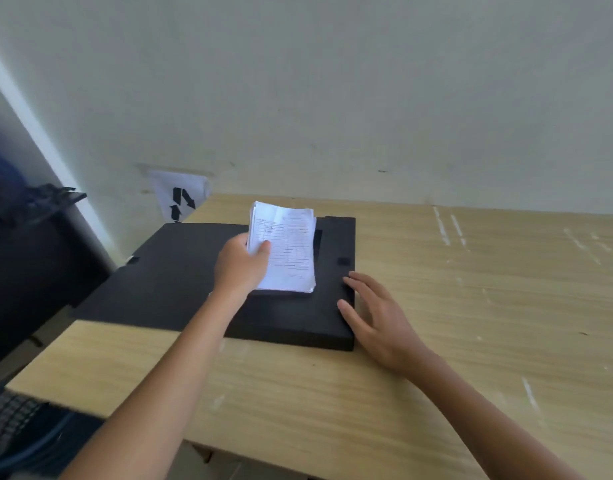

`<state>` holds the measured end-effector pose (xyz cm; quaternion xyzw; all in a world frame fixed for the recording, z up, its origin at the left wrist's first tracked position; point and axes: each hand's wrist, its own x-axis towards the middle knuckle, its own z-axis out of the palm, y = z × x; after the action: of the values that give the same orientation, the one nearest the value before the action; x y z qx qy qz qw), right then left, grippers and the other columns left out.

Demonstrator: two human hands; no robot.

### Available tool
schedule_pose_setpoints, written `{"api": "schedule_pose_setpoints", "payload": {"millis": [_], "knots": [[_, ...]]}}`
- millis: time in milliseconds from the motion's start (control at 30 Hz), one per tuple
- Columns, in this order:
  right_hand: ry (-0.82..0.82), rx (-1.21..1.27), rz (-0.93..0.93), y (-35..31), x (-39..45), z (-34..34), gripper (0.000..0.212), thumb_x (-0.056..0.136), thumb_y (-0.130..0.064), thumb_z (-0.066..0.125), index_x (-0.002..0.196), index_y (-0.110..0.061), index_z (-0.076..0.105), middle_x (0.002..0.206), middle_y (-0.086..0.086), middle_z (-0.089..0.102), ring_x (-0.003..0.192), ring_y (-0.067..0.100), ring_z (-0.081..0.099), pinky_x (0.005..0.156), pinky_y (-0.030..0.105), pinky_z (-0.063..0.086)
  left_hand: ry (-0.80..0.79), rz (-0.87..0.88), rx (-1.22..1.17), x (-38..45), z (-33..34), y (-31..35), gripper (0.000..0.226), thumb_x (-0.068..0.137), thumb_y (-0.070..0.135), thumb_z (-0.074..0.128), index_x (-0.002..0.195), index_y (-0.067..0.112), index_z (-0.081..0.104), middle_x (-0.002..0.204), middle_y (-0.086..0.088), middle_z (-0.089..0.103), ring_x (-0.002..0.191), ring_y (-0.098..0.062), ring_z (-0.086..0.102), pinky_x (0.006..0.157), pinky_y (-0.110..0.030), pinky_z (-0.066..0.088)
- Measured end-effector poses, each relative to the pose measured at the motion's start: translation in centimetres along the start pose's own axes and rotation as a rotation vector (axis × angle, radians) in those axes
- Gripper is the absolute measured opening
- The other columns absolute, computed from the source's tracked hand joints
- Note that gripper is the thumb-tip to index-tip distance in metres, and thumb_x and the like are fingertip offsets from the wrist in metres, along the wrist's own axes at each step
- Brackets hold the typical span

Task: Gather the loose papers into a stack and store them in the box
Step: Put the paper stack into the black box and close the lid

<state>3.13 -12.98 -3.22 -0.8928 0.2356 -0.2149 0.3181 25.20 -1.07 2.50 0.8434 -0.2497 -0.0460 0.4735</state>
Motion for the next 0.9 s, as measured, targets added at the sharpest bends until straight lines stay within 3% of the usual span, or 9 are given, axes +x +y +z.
{"api": "schedule_pose_setpoints", "payload": {"millis": [133,267,433,567,700,733,800,900], "knots": [[0.009,-0.027,-0.020,0.4,-0.1,0.6,0.053,0.100,-0.048,0.041,0.149,-0.026,0.041,0.156,-0.021,0.029,0.144,-0.002,0.025,0.119,0.028,0.027,-0.020,-0.052,0.219,4.0,0.9,-2.3,0.026,0.101,0.033,0.055,0.104,0.011,0.069,0.090,-0.001,0.069,0.071,-0.019,0.060,0.056,-0.029,0.040],[0.005,-0.040,-0.028,0.6,0.0,0.7,0.053,0.101,-0.045,0.041,0.149,-0.024,0.041,0.156,-0.020,0.029,0.144,-0.001,0.027,0.119,0.028,0.028,-0.131,-0.120,0.343,6.3,2.3,-4.0,0.033,0.101,0.037,0.055,0.102,0.005,0.064,0.079,-0.001,0.061,0.066,-0.020,0.055,0.054,-0.029,0.037],[0.004,-0.025,-0.028,0.8,0.1,0.8,0.052,0.100,-0.043,0.044,0.148,-0.023,0.043,0.155,-0.021,0.030,0.143,-0.003,0.028,0.119,0.027,0.028,-0.278,-0.110,0.324,6.0,5.1,-3.3,0.036,0.100,0.036,0.057,0.100,0.000,0.061,0.071,0.000,0.051,0.058,-0.017,0.047,0.053,-0.028,0.036],[0.015,-0.014,-0.029,0.8,0.1,0.8,0.052,0.100,-0.044,0.044,0.147,-0.023,0.044,0.156,-0.019,0.031,0.144,-0.003,0.027,0.119,0.027,0.027,-0.330,-0.065,0.347,4.7,6.9,-2.4,0.047,0.095,0.041,0.057,0.113,-0.002,0.058,0.076,-0.008,0.055,0.073,-0.027,0.061,0.058,-0.029,0.044],[0.008,-0.007,-0.024,0.7,0.0,0.7,0.052,0.100,-0.044,0.043,0.148,-0.023,0.044,0.156,-0.019,0.030,0.145,-0.003,0.025,0.120,0.027,0.026,-0.312,-0.008,0.464,3.6,6.7,-1.5,0.045,0.098,0.048,0.048,0.083,0.006,0.052,0.065,-0.003,0.049,0.069,-0.028,0.062,0.053,-0.030,0.041],[0.004,-0.007,-0.023,0.6,0.0,0.7,0.052,0.100,-0.044,0.043,0.148,-0.023,0.043,0.157,-0.019,0.030,0.145,-0.003,0.024,0.120,0.026,0.025,-0.327,-0.002,0.492,3.5,6.5,-1.4,0.051,0.099,0.050,0.045,0.081,0.004,0.056,0.068,-0.010,0.054,0.081,-0.034,0.066,0.059,-0.033,0.046],[-0.005,-0.010,-0.012,0.5,-0.1,0.6,0.052,0.101,-0.043,0.043,0.149,-0.023,0.041,0.158,-0.018,0.028,0.147,-0.004,0.018,0.120,0.022,0.020,-0.370,-0.006,0.527,3.3,6.2,-1.3,0.058,0.098,0.056,0.039,0.100,0.005,0.068,0.094,-0.017,0.068,0.111,-0.043,0.062,0.083,-0.043,0.049],[-0.016,-0.024,0.003,0.1,-0.2,0.4,0.053,0.101,-0.044,0.043,0.150,-0.024,0.040,0.159,-0.018,0.028,0.149,-0.005,0.009,0.123,0.027,0.017,-0.450,-0.025,0.534,2.6,5.8,-0.7,0.056,0.099,0.058,0.029,0.105,0.020,0.069,0.117,-0.003,0.067,0.130,-0.035,0.049,0.101,-0.047,0.034]]}}
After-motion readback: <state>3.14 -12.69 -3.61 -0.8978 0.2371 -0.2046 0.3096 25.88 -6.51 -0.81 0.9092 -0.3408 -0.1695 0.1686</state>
